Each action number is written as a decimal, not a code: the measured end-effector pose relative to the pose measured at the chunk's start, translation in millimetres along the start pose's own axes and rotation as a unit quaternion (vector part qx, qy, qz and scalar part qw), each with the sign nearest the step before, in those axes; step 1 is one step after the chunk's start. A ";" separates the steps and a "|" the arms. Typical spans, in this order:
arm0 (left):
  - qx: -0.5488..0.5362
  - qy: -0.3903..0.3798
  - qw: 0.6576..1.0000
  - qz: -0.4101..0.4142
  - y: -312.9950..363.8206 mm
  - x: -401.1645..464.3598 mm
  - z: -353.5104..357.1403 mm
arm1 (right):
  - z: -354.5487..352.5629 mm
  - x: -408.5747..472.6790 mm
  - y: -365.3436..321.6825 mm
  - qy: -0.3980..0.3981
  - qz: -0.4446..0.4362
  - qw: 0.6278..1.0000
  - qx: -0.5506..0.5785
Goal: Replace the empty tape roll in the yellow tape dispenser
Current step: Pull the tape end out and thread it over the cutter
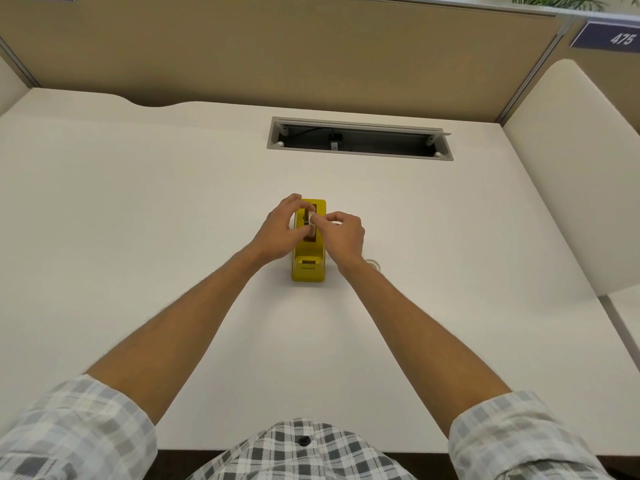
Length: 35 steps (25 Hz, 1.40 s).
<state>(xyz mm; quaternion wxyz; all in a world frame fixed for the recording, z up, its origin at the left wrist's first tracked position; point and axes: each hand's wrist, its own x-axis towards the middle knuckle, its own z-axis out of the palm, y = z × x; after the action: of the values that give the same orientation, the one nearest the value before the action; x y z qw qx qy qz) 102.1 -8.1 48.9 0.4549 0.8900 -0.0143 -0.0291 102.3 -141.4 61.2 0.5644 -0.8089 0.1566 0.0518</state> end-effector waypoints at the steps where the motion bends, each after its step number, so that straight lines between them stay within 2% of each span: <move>1: 0.000 -0.001 1.000 -0.005 -0.6 -0.2 0.7 | 0.4 0.3 0.4 0.003 0.001 1.000 -0.001; 16: 0.017 0.014 1.000 0.014 -1.7 -5.5 6.0 | 2.1 3.3 -6.9 -0.004 0.009 1.000 -0.015; 20: -0.012 0.019 1.000 -0.005 -2.2 -5.0 7.0 | 1.8 4.1 -5.5 -0.006 0.008 1.000 -0.019; 35: -0.002 0.019 1.000 -0.002 -0.6 -4.8 5.1 | 4.9 5.9 0.0 0.000 0.001 1.000 -0.014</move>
<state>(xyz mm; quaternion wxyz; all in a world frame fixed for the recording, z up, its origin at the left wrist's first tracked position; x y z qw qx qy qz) 97.0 -11.6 45.7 0.4571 0.8893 -0.0040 -0.0128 108.3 -138.0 57.9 0.5528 -0.8167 0.1562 0.0544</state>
